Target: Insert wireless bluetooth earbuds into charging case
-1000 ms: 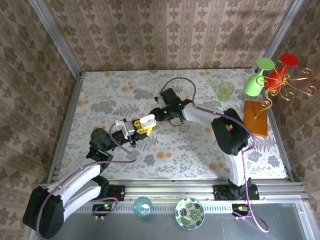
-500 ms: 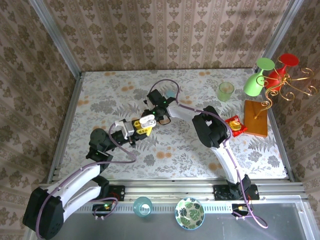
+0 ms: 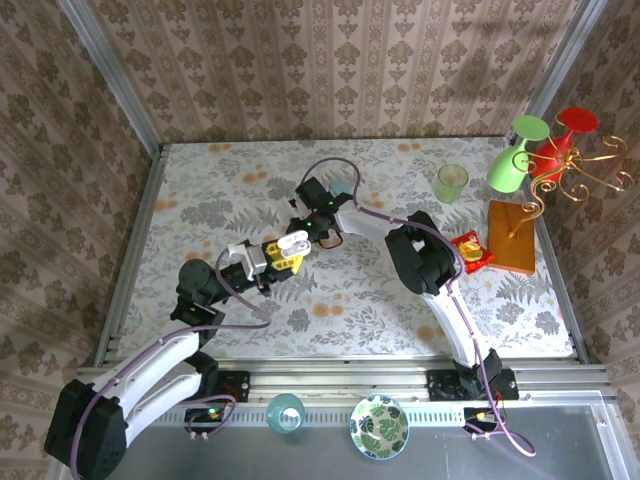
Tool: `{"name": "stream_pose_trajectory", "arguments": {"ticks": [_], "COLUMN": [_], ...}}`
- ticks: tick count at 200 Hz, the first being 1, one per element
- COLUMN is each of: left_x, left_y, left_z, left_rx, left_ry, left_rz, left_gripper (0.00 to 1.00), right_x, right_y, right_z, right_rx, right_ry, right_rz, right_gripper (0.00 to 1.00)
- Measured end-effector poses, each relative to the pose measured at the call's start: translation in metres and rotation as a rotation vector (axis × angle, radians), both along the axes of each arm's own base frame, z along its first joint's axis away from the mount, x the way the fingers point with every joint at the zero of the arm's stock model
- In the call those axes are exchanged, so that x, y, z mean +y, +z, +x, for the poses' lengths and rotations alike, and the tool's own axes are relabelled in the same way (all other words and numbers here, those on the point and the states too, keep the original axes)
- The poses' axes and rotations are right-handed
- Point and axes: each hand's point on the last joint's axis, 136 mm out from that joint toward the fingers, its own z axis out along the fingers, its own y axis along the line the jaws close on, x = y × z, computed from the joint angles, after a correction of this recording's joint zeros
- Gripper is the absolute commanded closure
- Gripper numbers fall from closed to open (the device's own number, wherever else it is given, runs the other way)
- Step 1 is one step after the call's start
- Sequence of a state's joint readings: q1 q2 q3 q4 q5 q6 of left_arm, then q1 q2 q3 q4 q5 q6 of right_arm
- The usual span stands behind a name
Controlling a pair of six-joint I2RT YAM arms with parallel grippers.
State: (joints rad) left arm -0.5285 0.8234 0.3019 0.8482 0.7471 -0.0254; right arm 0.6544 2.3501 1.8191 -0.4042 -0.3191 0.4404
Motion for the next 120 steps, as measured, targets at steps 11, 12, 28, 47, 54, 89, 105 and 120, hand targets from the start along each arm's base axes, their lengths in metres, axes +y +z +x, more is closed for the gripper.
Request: {"name": "stream_pose_trajectory", "arguments": {"ticks": [11,12,28,47,54,89,105,120], "left_x": [0.000,0.000,0.000,0.000,0.000,-0.001,-0.003,-0.004], "left_y": [0.000,0.000,-0.001,-0.002,-0.003,-0.006,-0.011,-0.016], "left_z": [0.000,0.000,0.000,0.001,0.001,0.002,0.005,0.008], "left_rx": [0.000,0.000,0.002,0.010,0.012,0.023,0.039,0.057], "left_ry": [0.000,0.000,0.001,0.001,0.002,0.003,0.002,0.000], "left_rz": [0.000,0.000,0.001,0.006,0.007,0.013,0.023,0.034], "left_gripper": [0.95,0.95,0.95,0.95,0.95,0.95,0.95,0.95], "right_x": [-0.007,-0.009,-0.026,-0.056,-0.069,-0.129,-0.155,-0.170], "right_y": [0.000,0.000,0.000,0.001,0.002,0.003,0.000,-0.003], "right_z": [-0.006,-0.008,-0.021,-0.036,-0.041,-0.060,-0.069,-0.078], "right_rx": [0.005,0.006,0.020,0.030,0.032,0.036,0.035,0.029], "right_ry": [-0.002,-0.002,-0.010,-0.037,-0.051,-0.135,-0.175,-0.186], "right_rz": [-0.008,-0.009,-0.030,-0.058,-0.069,-0.140,-0.199,-0.256], "right_gripper": [0.78,0.78,0.78,0.78,0.78,0.78,0.78,0.78]}}
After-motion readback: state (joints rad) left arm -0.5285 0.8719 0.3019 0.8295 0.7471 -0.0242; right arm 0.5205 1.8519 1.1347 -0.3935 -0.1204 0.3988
